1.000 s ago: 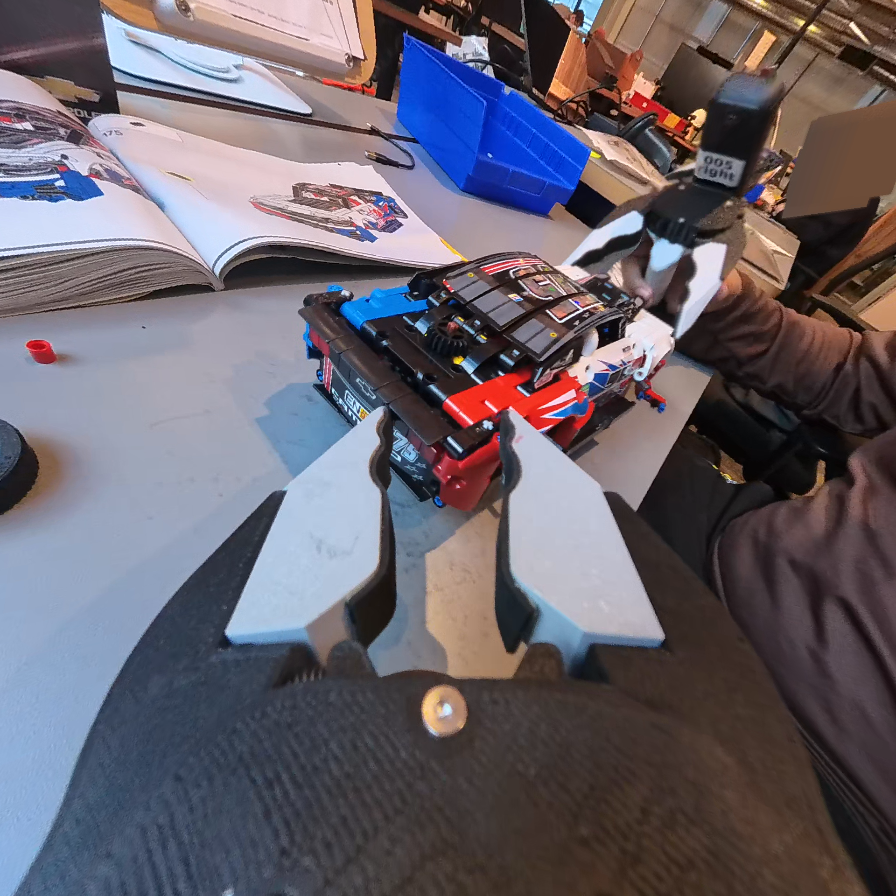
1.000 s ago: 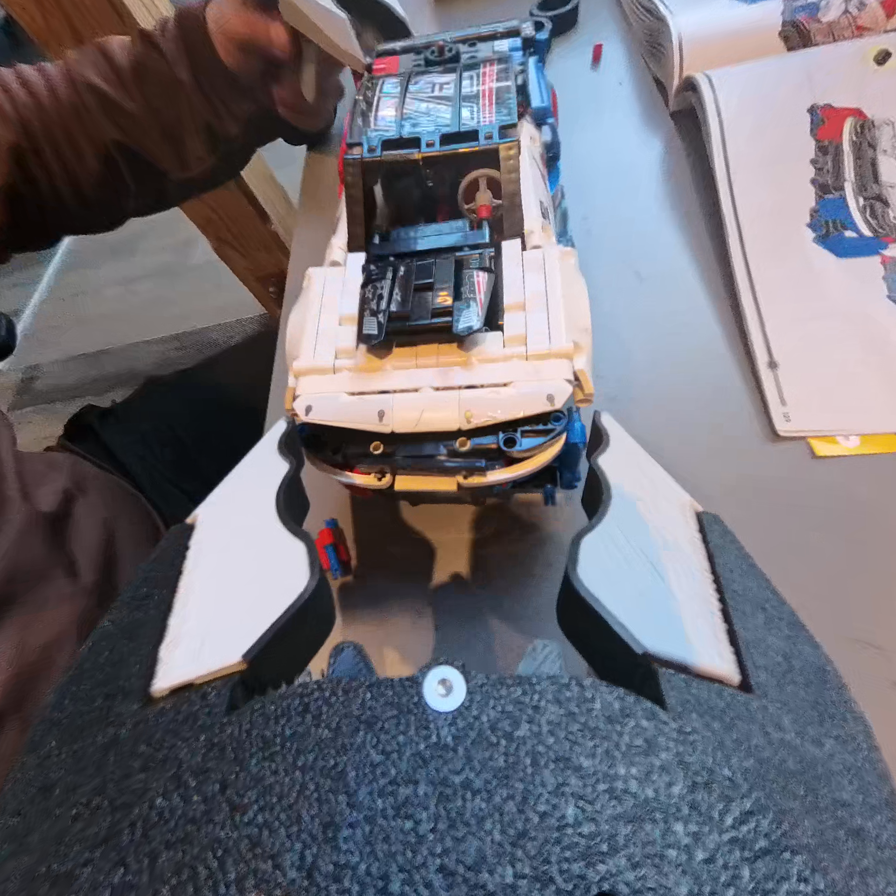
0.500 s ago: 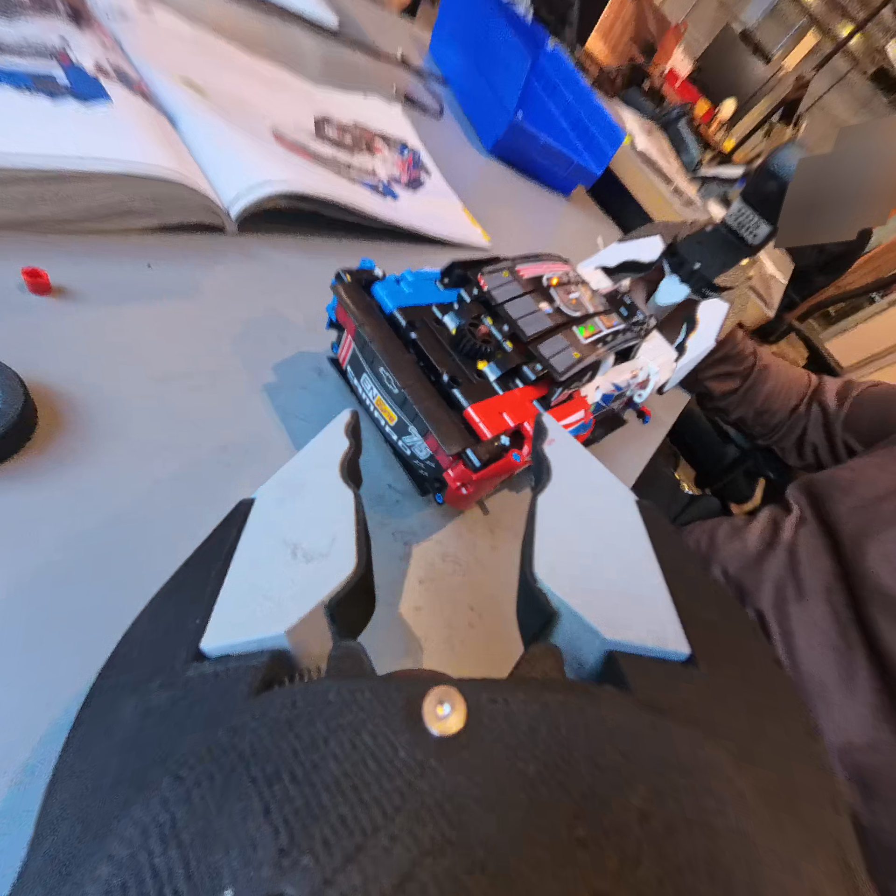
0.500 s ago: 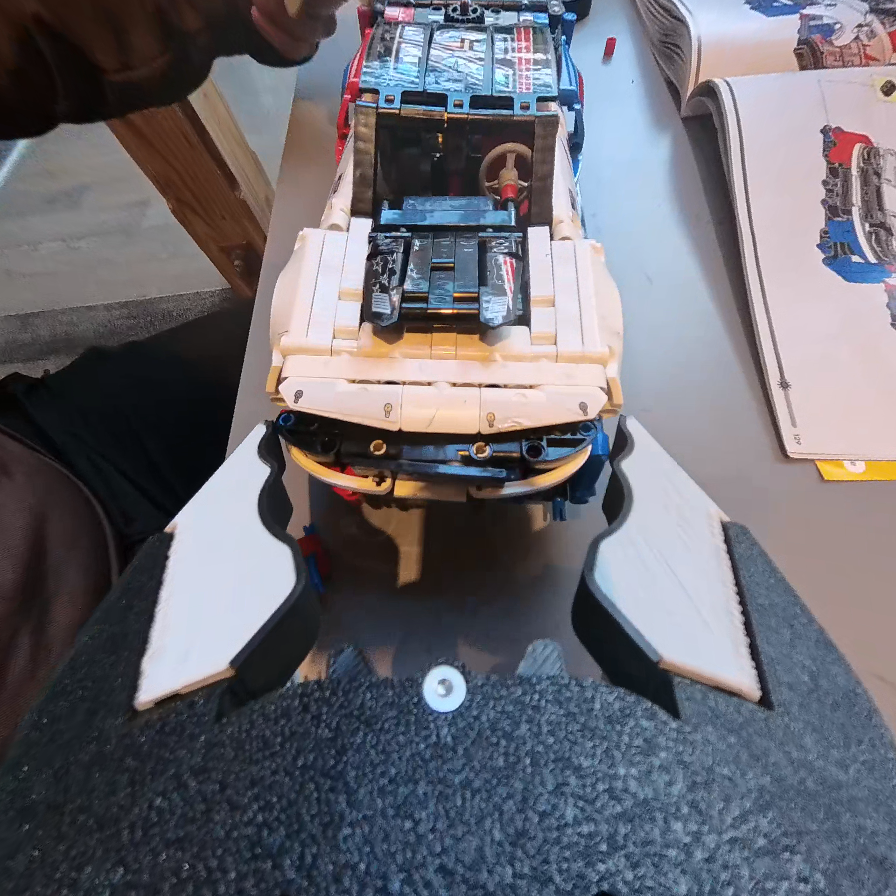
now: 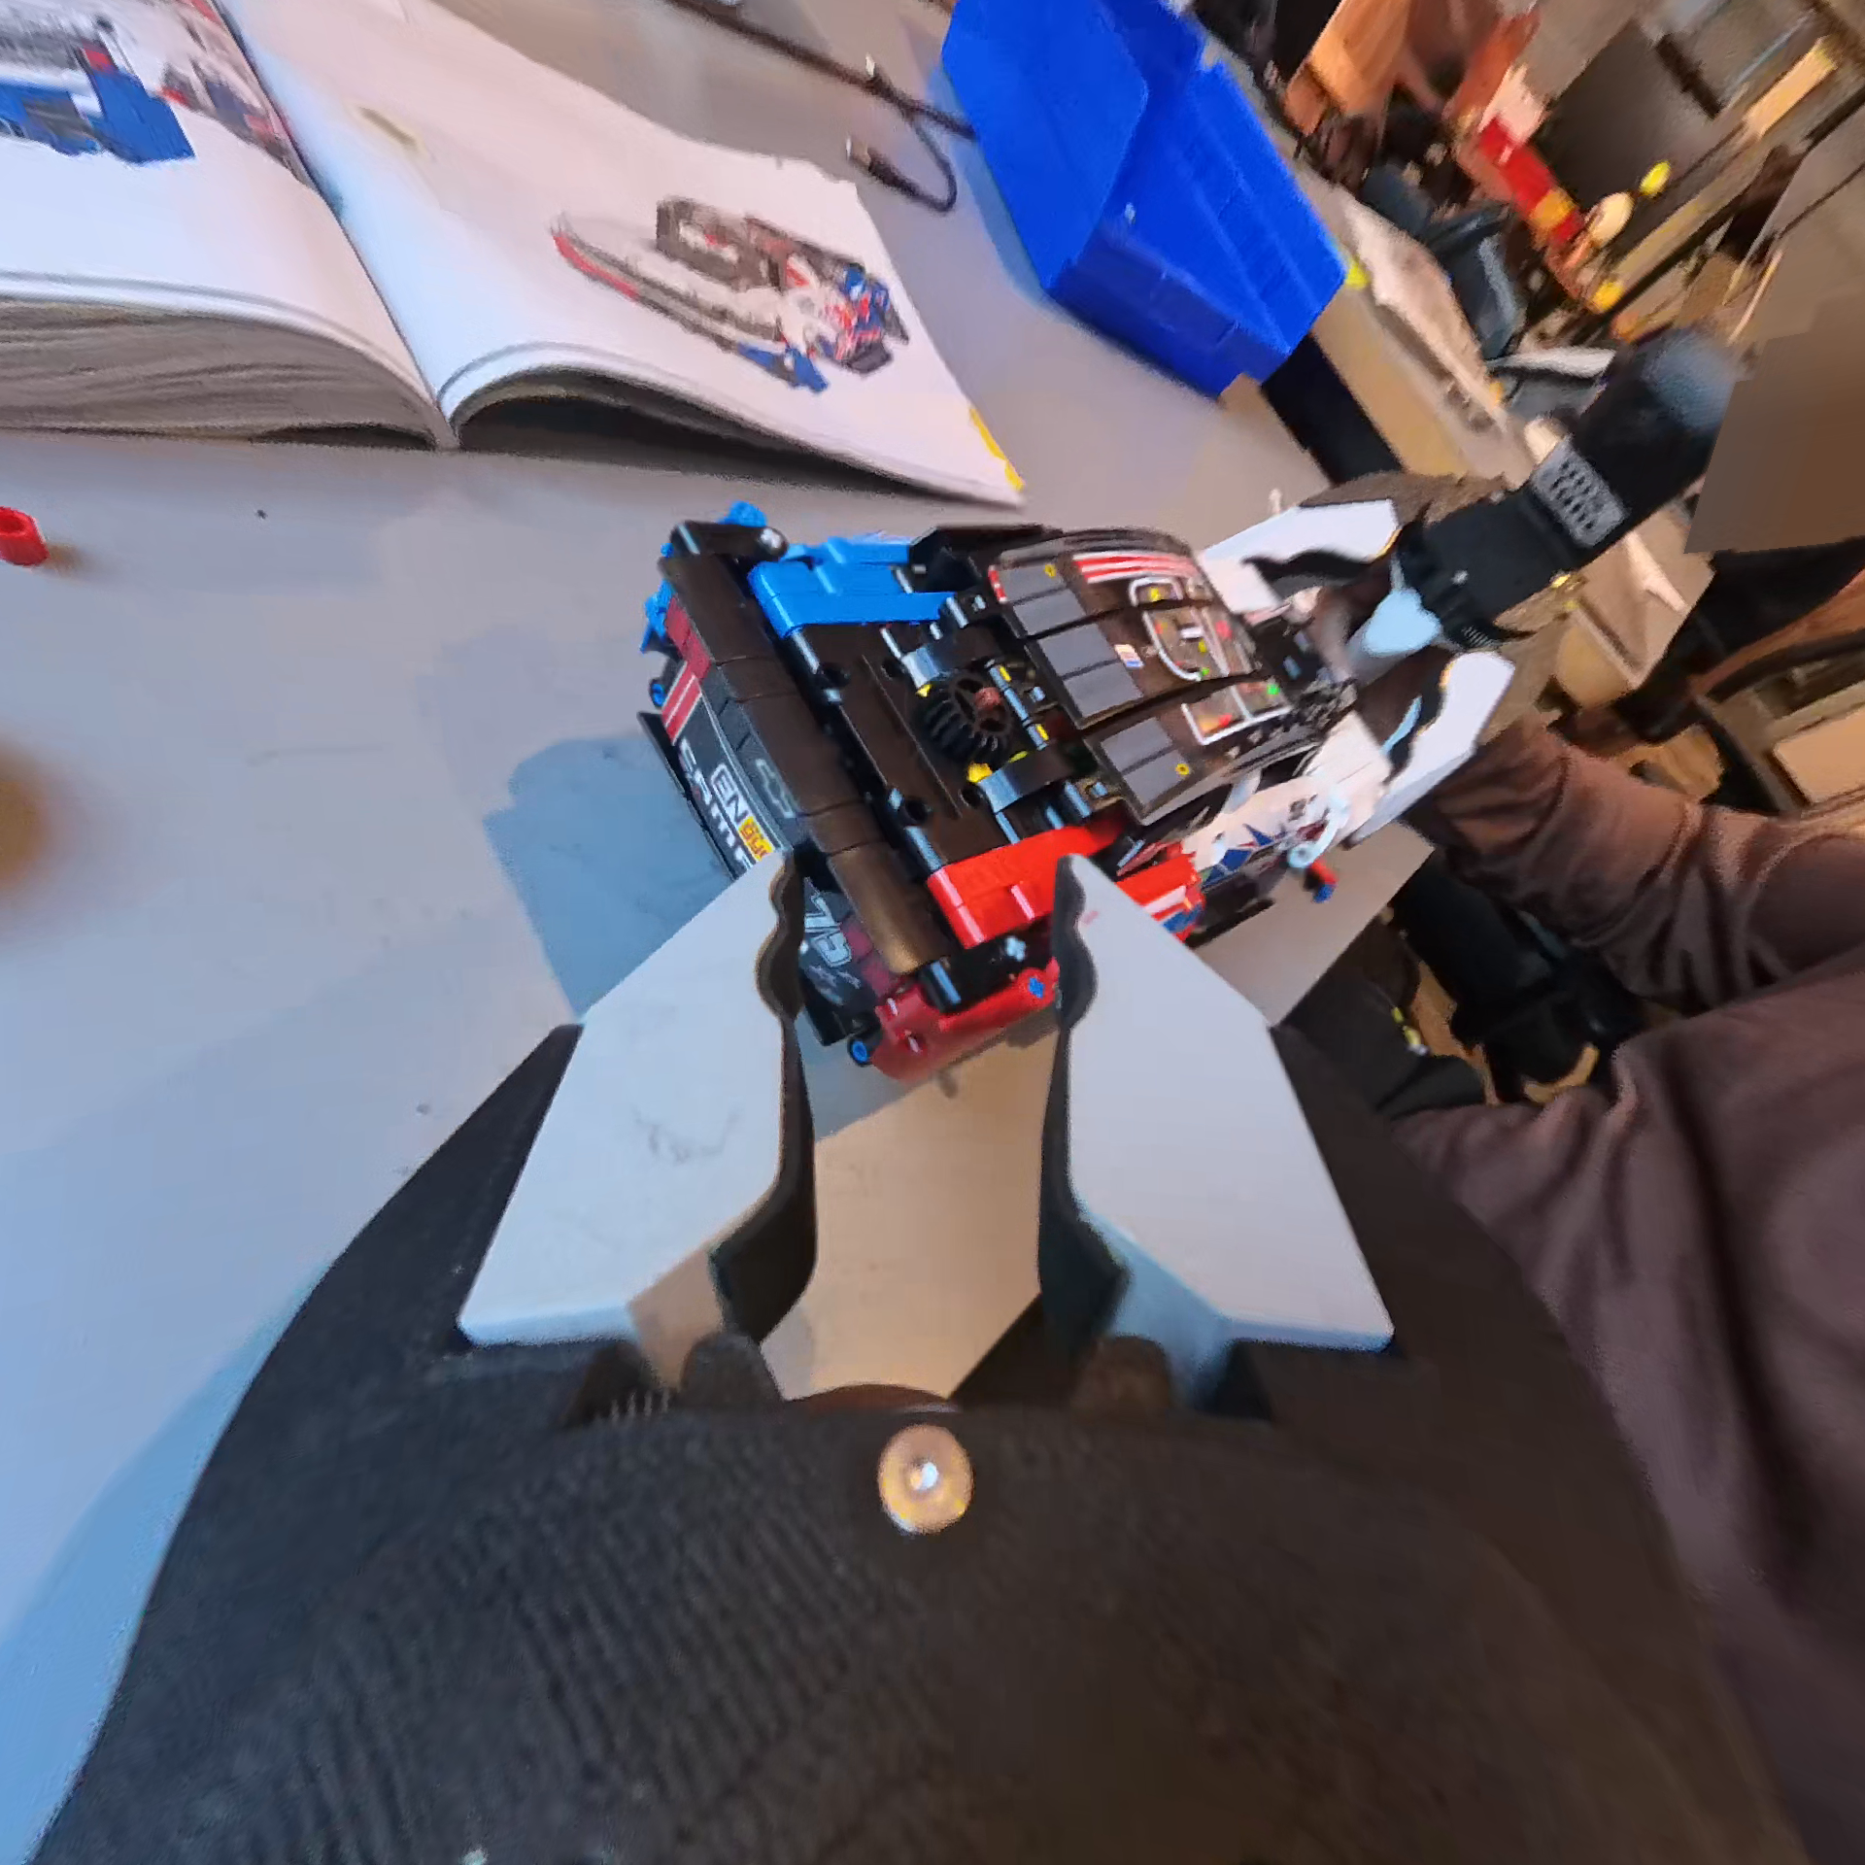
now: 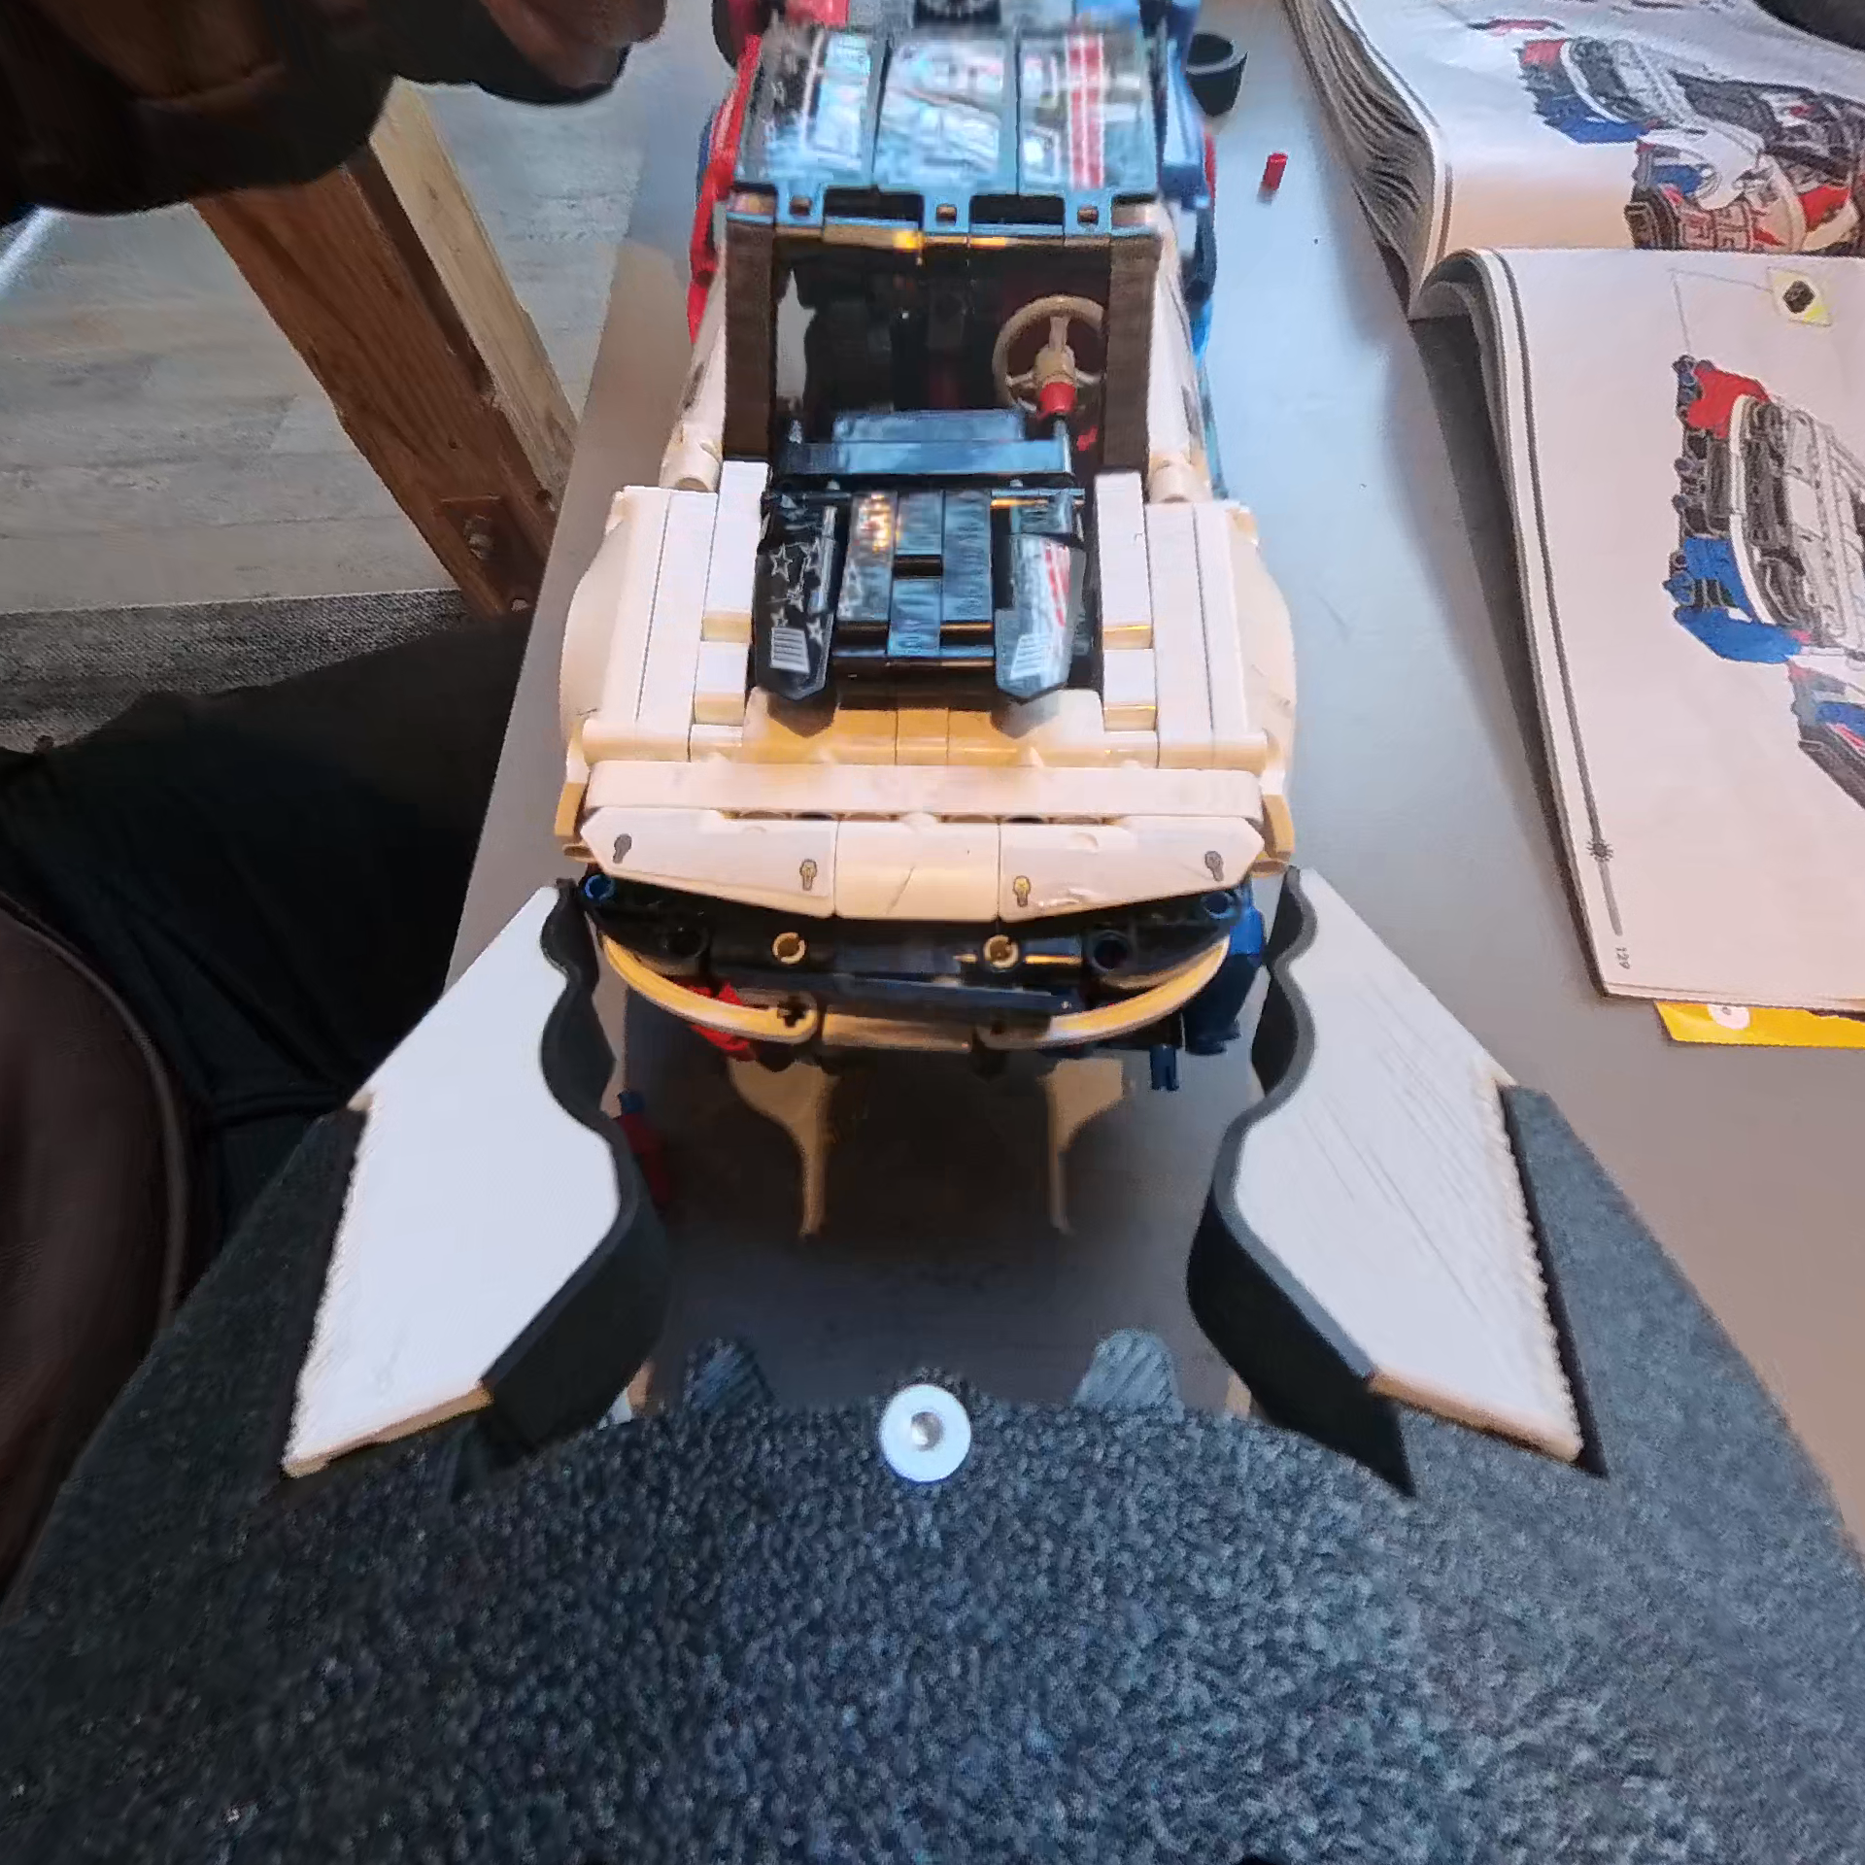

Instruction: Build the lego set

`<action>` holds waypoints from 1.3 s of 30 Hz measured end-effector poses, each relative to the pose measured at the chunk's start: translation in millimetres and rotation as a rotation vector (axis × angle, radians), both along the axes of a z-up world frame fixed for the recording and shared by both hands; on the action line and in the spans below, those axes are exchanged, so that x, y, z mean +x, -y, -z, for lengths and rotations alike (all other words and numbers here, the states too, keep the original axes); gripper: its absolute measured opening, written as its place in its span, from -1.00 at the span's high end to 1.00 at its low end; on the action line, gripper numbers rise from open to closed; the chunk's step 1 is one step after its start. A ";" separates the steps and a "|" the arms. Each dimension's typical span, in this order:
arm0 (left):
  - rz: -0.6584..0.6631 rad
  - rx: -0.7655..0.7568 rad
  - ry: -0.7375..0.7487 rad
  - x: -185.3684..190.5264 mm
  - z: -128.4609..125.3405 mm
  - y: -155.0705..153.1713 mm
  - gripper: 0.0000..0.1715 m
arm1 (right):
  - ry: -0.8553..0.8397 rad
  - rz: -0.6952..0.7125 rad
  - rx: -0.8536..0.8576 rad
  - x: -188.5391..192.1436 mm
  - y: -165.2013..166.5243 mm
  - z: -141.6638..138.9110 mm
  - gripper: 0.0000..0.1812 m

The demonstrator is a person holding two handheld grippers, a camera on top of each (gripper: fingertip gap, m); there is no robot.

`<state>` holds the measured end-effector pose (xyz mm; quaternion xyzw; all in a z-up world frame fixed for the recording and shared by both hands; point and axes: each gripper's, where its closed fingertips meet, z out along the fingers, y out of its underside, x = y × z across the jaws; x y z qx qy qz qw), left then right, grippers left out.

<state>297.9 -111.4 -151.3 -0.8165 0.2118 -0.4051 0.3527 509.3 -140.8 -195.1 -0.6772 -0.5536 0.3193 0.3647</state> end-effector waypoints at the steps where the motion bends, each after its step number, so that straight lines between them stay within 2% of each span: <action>1: -0.014 0.014 0.030 -0.1 -7.5 0.9 0.47 | 0.002 -0.002 0.004 -0.2 0.5 -0.1 -0.42; 4: -0.038 0.022 0.059 -0.8 -19.5 6.4 0.47 | 0.006 -0.014 0.001 -1.2 2.9 0.0 -0.42; 9: -0.051 -0.017 -0.010 -2.0 7.3 13.3 0.36 | 0.003 -0.026 -0.019 -2.7 4.0 0.4 -0.43; 10: -0.060 -0.013 0.003 -2.4 9.8 10.3 0.39 | 0.001 -0.024 -0.028 -2.3 3.7 0.1 -0.43; 12: -0.063 -0.027 0.056 -3.3 8.3 6.2 0.43 | -0.002 -0.022 -0.034 -1.8 3.7 -1.5 -0.42; 16: -0.056 -0.022 0.040 -3.5 10.7 6.2 0.42 | -0.008 -0.014 0.020 -3.5 8.7 -11.9 -0.38; 18: -0.053 -0.023 0.037 -4.0 10.7 7.7 0.41 | 0.024 -0.011 0.014 -1.7 9.9 -1.5 -0.40; 24: -0.043 -0.022 0.044 -2.1 8.8 9.3 0.39 | 0.010 -0.014 -0.001 -0.5 7.9 -1.3 -0.42; 31: -0.048 0.015 0.062 -4.4 4.7 12.9 0.34 | -0.038 0.070 0.007 40.0 4.2 -20.0 -0.32; 33: -0.064 0.054 0.081 -7.3 -3.8 12.2 0.34 | -0.058 0.063 0.001 55.1 14.7 -29.4 -0.21; 36: -0.096 0.095 0.069 -13.6 -10.8 12.5 0.34 | -0.036 -0.030 -0.027 67.5 46.9 -31.9 0.29; 37: -0.108 0.111 0.048 -16.2 -11.6 13.5 0.34 | -0.013 -0.046 -0.036 68.5 55.0 -28.0 0.37; 39: -0.128 0.149 0.004 -20.2 -13.9 17.4 0.33 | 0.048 -0.060 -0.041 67.1 64.6 -15.1 0.34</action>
